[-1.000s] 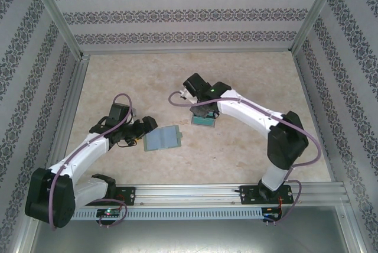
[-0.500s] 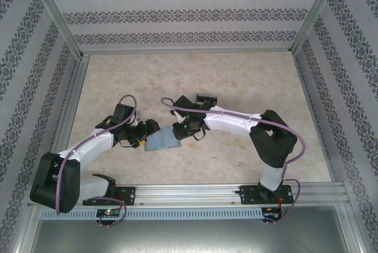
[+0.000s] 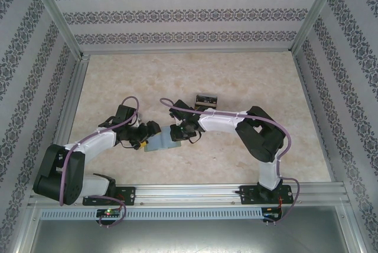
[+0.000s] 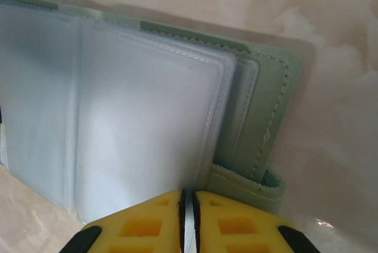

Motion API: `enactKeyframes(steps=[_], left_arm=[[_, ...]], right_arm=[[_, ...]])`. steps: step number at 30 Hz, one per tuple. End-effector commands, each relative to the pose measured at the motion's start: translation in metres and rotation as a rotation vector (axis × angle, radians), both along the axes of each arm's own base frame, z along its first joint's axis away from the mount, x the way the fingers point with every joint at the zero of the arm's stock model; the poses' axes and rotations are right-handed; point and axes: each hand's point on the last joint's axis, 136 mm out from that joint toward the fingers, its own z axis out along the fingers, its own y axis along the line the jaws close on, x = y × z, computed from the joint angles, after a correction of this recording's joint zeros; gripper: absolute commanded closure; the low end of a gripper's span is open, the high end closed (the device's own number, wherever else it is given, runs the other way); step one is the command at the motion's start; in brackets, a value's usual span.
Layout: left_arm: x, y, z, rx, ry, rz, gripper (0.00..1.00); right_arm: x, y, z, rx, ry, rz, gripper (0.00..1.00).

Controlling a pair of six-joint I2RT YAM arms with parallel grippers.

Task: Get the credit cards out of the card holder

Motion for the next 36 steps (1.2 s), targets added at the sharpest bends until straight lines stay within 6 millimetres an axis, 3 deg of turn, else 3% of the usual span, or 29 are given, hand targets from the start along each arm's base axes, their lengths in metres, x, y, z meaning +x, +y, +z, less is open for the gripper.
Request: enactKeyframes(steps=[1,17,27,31,36], left_arm=[[0.001,-0.004,-0.006,-0.037,0.005,-0.005,0.15],[0.012,-0.017,0.019,-0.128,-0.08,-0.01,0.12],[0.022,-0.024,0.052,-0.193,-0.185,-0.006,0.11],[0.019,-0.014,0.046,-0.132,-0.165,0.014,0.11],[0.009,0.013,0.023,0.04,-0.086,0.07,0.11]], right_arm=[[-0.014,-0.002,-0.026,-0.032,0.06,-0.006,0.83],[-0.018,-0.002,-0.028,-0.034,0.073,-0.003,0.84],[-0.018,-0.003,-0.028,-0.04,0.071,-0.007,0.84],[-0.016,-0.005,-0.022,-0.036,0.058,-0.014,0.84],[-0.011,-0.014,-0.005,-0.039,0.011,-0.04,0.81]])
